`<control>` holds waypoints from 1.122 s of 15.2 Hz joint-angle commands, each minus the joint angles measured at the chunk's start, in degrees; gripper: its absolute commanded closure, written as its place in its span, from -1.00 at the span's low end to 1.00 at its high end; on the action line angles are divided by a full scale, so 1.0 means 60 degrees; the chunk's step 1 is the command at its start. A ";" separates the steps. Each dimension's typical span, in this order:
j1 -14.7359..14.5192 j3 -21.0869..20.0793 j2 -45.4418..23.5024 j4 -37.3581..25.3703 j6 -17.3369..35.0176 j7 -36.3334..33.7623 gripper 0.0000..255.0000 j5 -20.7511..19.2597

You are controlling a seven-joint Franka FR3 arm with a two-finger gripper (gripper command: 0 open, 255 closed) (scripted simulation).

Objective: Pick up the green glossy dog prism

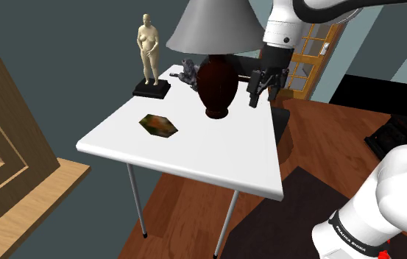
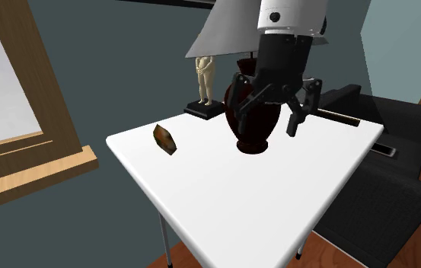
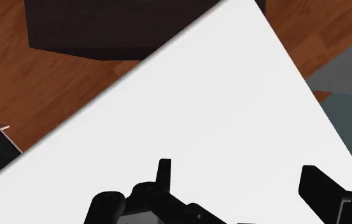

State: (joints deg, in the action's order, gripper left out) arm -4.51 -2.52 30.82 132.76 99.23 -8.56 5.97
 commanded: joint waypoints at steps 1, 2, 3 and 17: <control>-0.0134 -0.0161 -0.1063 -0.0124 0.0246 0.0098 -1.00 -0.0005; -0.0204 -0.0259 -0.1352 -0.0296 0.0448 0.0103 -1.00 -0.0020; -0.0277 -0.0353 -0.1642 -0.0477 0.0641 0.0104 -1.00 -0.0045; -0.1240 -0.1541 -0.5747 -0.3890 0.2382 -0.0229 -1.00 -0.1234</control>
State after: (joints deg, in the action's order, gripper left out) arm -11.10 -10.88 -1.21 111.53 112.67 -9.22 -0.54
